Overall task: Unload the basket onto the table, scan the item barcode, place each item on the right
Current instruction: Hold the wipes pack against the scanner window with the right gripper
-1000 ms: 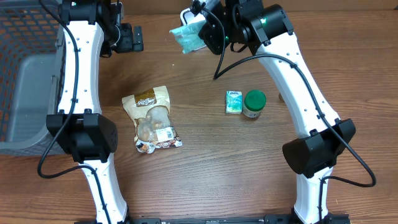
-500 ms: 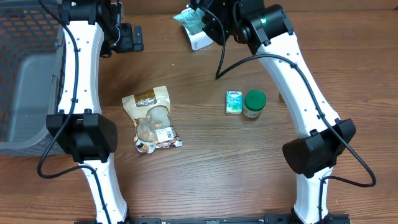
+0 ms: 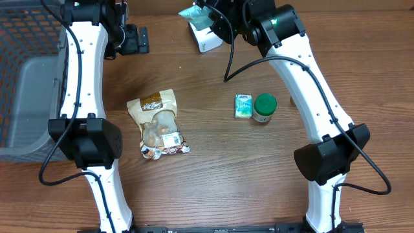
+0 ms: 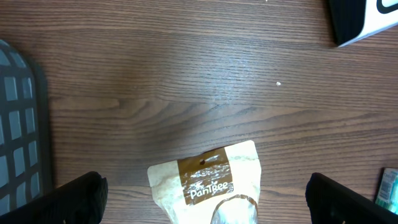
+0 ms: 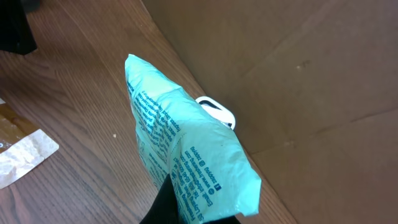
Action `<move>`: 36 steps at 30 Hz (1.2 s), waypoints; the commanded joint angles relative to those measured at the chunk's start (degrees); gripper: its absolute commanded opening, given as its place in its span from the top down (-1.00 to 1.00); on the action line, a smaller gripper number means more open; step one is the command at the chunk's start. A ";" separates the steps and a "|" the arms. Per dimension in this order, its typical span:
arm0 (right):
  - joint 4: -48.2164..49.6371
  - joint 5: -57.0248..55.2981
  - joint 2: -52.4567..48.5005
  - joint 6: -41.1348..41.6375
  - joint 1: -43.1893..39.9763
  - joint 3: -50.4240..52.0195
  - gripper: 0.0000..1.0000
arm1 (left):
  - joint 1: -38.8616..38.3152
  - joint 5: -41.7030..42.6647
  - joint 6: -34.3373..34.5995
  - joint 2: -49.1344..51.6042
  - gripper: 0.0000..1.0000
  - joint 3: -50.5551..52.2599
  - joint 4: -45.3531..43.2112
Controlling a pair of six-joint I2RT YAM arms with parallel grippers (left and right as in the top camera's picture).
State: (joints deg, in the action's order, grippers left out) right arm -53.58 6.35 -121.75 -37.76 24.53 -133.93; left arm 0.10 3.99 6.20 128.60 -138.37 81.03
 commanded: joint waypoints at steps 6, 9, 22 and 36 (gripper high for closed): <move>2.40 -0.31 0.83 -0.26 0.20 -0.66 0.93 | -0.11 -0.57 0.22 -0.76 -0.99 -0.33 0.00; 3.08 -0.33 -0.17 -0.28 0.17 -0.22 0.93 | -0.11 -0.57 0.22 -0.76 -0.99 -0.33 0.00; 16.35 -18.73 -9.77 -7.74 0.81 1.03 0.92 | -0.11 -0.57 0.22 -0.76 -0.99 -0.33 0.00; 31.39 -35.23 -17.97 -7.08 3.10 1.18 0.93 | -0.11 -0.57 0.22 -0.76 -0.99 -0.33 0.00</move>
State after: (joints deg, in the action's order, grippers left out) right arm -24.56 -24.10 -138.47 -45.23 26.15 -132.57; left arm 0.10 3.99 6.20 128.60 -138.37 81.06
